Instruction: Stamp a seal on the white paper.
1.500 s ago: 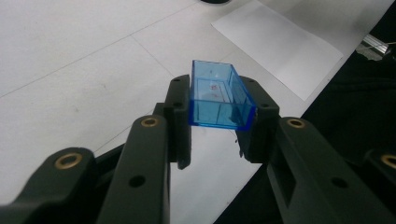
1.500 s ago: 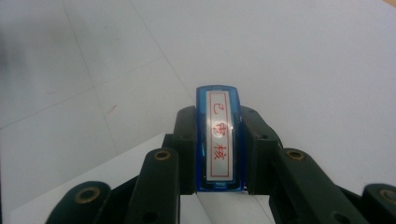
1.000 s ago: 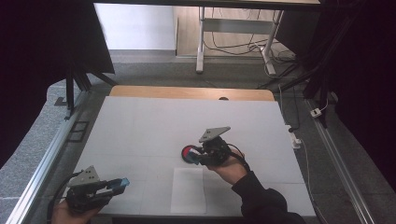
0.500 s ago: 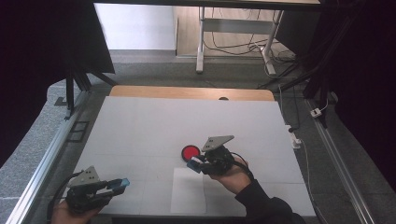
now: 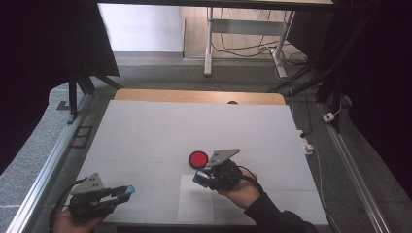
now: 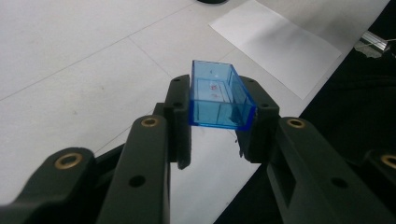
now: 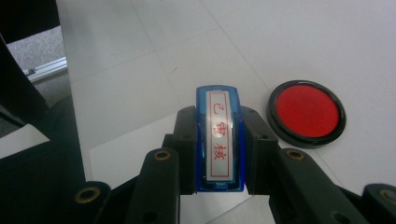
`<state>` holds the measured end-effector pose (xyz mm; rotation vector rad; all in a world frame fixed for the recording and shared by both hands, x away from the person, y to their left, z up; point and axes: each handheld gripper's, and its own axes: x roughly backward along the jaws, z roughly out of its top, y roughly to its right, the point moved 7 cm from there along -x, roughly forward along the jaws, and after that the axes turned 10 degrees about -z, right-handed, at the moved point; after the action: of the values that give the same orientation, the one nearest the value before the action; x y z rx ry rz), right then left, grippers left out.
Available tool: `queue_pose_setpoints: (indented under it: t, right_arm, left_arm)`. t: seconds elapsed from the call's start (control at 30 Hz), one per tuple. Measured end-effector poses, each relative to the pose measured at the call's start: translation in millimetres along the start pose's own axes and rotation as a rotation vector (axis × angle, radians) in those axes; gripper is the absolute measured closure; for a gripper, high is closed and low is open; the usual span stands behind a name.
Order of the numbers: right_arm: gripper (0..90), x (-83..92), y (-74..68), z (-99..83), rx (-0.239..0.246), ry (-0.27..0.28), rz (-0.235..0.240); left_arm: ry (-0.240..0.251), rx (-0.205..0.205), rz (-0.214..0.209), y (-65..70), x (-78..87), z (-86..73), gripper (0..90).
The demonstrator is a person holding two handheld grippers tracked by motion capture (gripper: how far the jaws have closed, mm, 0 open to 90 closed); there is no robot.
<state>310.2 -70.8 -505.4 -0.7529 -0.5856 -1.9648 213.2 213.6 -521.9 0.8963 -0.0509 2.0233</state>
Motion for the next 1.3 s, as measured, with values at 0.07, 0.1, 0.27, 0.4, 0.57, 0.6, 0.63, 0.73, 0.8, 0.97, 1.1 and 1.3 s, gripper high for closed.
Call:
queue_pose_setpoints:
  t: [0.07,0.1,0.27,0.4,0.57,0.6,0.63,0.73,0.8,0.97,1.1,1.3]
  right_arm:
    - [71.3,-2.2,-3.4,-1.4,0.013,-0.009,0.007]
    - [71.3,-3.5,-5.2,-1.6,0.018,-0.012,0.009]
    - [71.3,-10.3,-13.5,-3.6,0.038,-0.036,0.019]
    - [71.3,-17.5,-17.5,-7.2,0.074,-0.059,0.017]
    - [71.3,-26.3,-21.7,-12.2,0.088,-0.087,0.017]
    - [71.3,-27.7,-22.0,-13.2,0.094,-0.09,0.016]
    - [71.3,-28.7,-22.1,-14.2,0.101,-0.096,0.016]
    - [71.3,-32.2,-22.7,-16.2,0.103,-0.1,0.013]
    - [71.3,-33.7,-23.0,-17.0,0.101,-0.106,0.011]
    - [71.3,-37.8,-24.3,-19.1,0.114,-0.113,0.009]
    - [71.3,-39.7,-24.7,-21.5,0.116,-0.125,0.009]
    - [71.4,-40.3,-24.5,-22.1,0.115,-0.12,0.009]
  left_arm:
    - [0.002,0.002,0.0,-0.3,0.1,0.0,67.6]
    - [0.002,0.004,0.0,-0.3,0.2,-0.1,67.6]
    - [0.003,0.005,0.0,-0.3,0.3,-0.2,67.6]
    - [0.003,0.004,0.001,-0.2,0.3,-0.3,67.6]
    - [0.003,0.005,-0.001,-0.2,0.5,-0.4,67.6]
    - [0.003,0.005,-0.001,-0.3,0.5,-0.4,67.6]
    - [0.003,0.005,-0.001,-0.3,0.4,-0.4,67.6]
    - [0.003,0.004,-0.001,-0.2,0.5,-0.4,67.6]
    - [0.003,0.005,-0.001,-0.2,0.5,-0.4,67.6]
    - [0.002,0.005,-0.002,-0.2,0.4,-0.4,67.6]
    - [0.003,0.004,-0.002,-0.2,0.5,-0.4,67.6]
    - [0.002,0.004,-0.002,-0.2,0.4,-0.4,67.6]
